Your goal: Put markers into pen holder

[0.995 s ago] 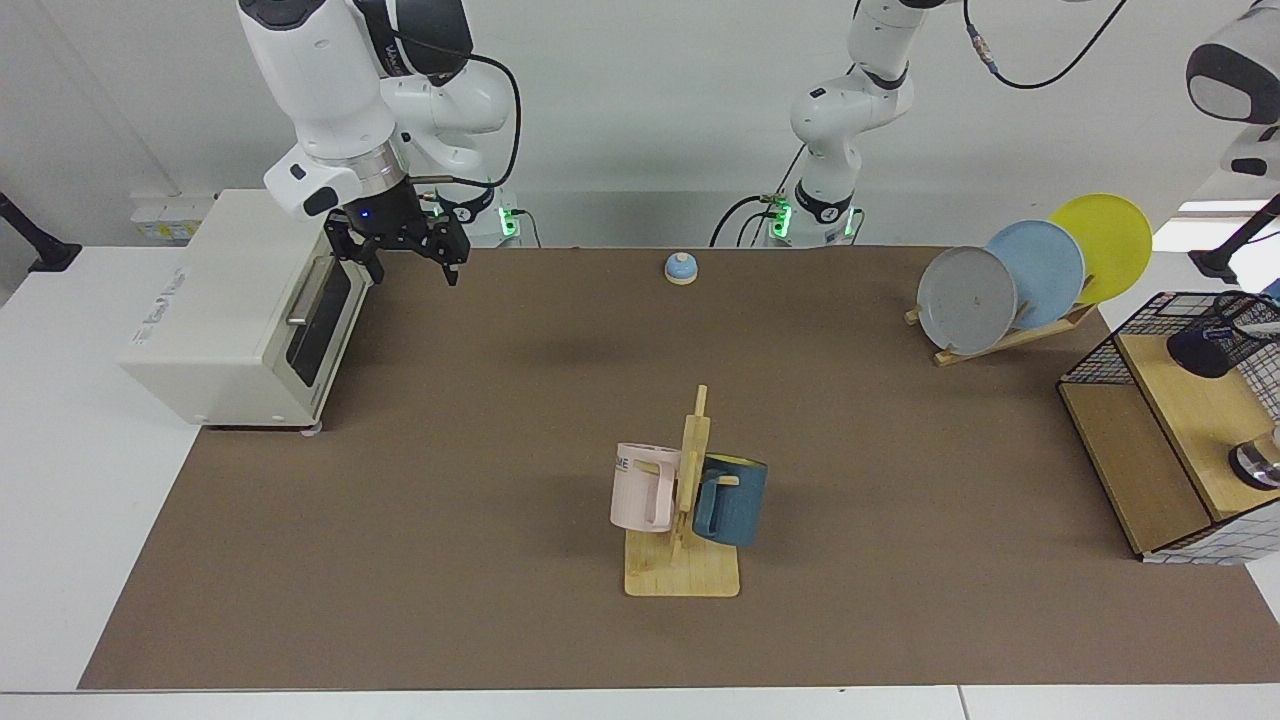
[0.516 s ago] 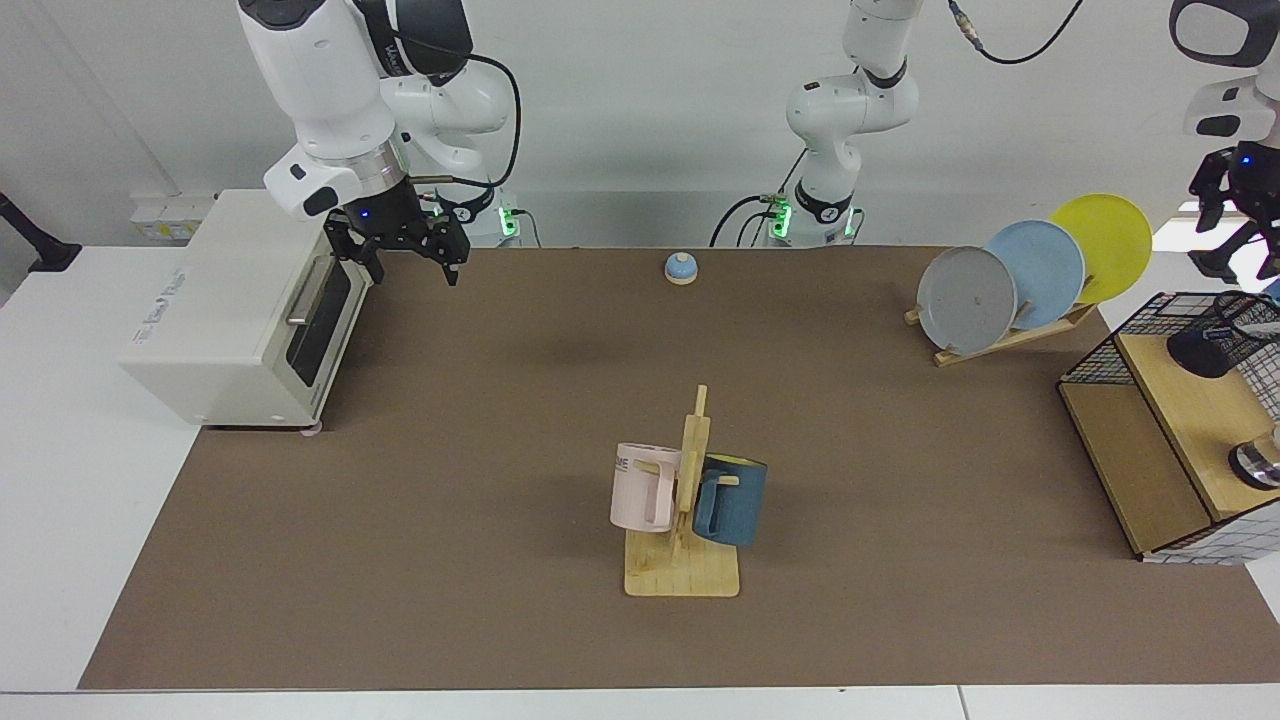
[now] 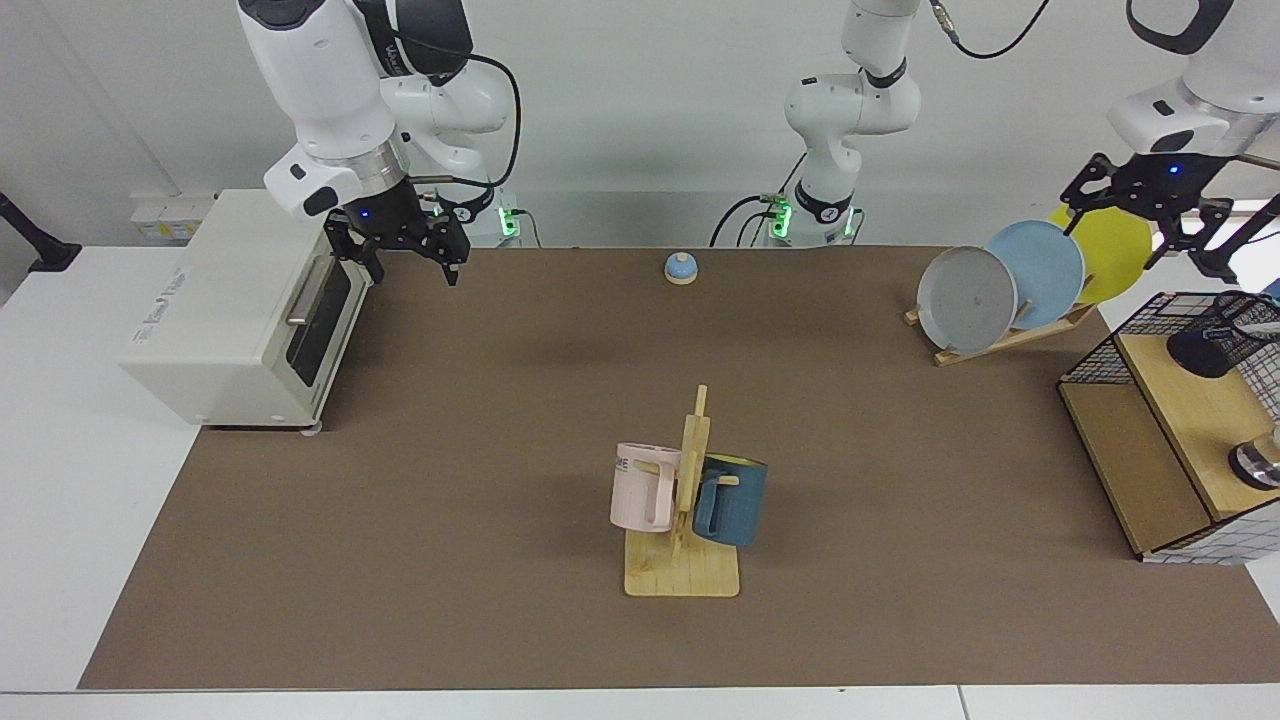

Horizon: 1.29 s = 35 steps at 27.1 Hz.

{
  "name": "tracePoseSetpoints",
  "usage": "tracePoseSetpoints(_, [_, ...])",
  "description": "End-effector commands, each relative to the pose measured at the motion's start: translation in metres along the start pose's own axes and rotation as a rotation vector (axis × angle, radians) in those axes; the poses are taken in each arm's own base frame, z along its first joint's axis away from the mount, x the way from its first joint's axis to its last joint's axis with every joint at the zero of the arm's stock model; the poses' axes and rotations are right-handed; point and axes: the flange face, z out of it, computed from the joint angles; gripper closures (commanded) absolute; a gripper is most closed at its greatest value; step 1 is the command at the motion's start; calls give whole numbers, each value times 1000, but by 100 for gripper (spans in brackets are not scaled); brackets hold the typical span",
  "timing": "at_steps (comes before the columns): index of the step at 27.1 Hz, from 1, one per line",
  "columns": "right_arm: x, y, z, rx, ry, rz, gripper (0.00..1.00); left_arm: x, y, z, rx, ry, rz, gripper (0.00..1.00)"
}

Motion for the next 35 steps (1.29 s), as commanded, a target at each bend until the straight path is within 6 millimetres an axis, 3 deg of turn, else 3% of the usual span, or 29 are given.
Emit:
tracePoseSetpoints(1, [-1, 4, -2, 14, 18, -20, 1, 5, 22, 2, -61, 24, -192, 0])
tracePoseSetpoints(14, [-1, 4, -2, 14, 18, -20, 1, 59, 77, -2, -76, 20, -513, 0])
tracePoseSetpoints(35, [-1, 4, -2, 14, 18, -20, 1, 70, 90, -2, -81, 29, -496, 0])
